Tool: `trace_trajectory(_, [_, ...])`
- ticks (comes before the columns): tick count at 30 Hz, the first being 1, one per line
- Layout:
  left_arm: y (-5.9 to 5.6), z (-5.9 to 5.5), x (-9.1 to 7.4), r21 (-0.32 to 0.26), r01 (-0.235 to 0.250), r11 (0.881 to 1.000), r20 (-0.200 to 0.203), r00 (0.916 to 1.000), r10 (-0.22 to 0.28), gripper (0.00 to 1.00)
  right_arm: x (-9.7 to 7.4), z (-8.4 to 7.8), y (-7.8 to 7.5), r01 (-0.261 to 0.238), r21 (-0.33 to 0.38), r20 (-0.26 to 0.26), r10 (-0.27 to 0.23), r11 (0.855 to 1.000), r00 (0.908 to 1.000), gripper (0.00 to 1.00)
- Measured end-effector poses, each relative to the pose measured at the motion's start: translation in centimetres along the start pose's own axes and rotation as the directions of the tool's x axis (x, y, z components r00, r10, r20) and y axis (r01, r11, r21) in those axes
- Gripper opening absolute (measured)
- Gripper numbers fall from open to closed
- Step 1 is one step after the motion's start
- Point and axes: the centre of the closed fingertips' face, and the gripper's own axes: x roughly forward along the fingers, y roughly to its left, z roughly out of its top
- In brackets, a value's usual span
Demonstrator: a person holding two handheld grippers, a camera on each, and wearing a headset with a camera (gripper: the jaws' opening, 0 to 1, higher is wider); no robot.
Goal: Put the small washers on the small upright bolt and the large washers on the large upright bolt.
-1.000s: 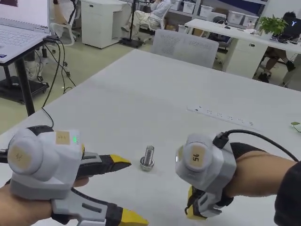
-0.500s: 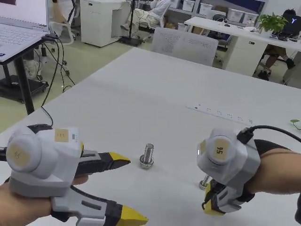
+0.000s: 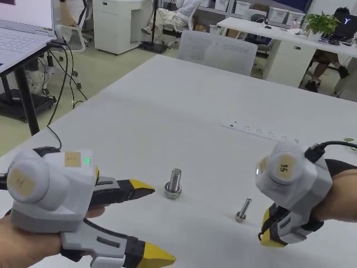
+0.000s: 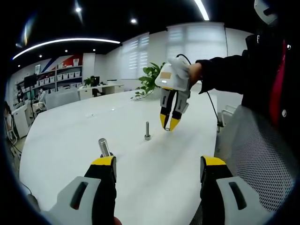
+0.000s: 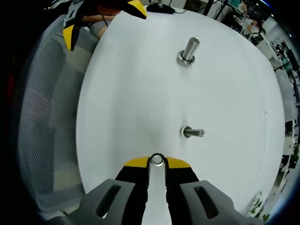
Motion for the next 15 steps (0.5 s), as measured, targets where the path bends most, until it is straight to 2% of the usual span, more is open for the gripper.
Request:
trace_trajectory(9, [0.0, -0.1, 0.1, 0.001, 0.002, 1.0, -0.008, 1.0, -0.002, 0.72, -1.2, -0.4, -1.9, 0.033, 0.007, 0.006, -0.033, 0.999, 0.9994, 0.13])
trace_trajectory(15, [0.0, -0.2, 0.2, 0.0, 0.002, 1.0, -0.013, 0.9999, -0.002, 0.72, -2.1, 0.1, -3.0, 0.053, -0.012, 0.015, -0.053, 0.999, 0.9985, 0.13])
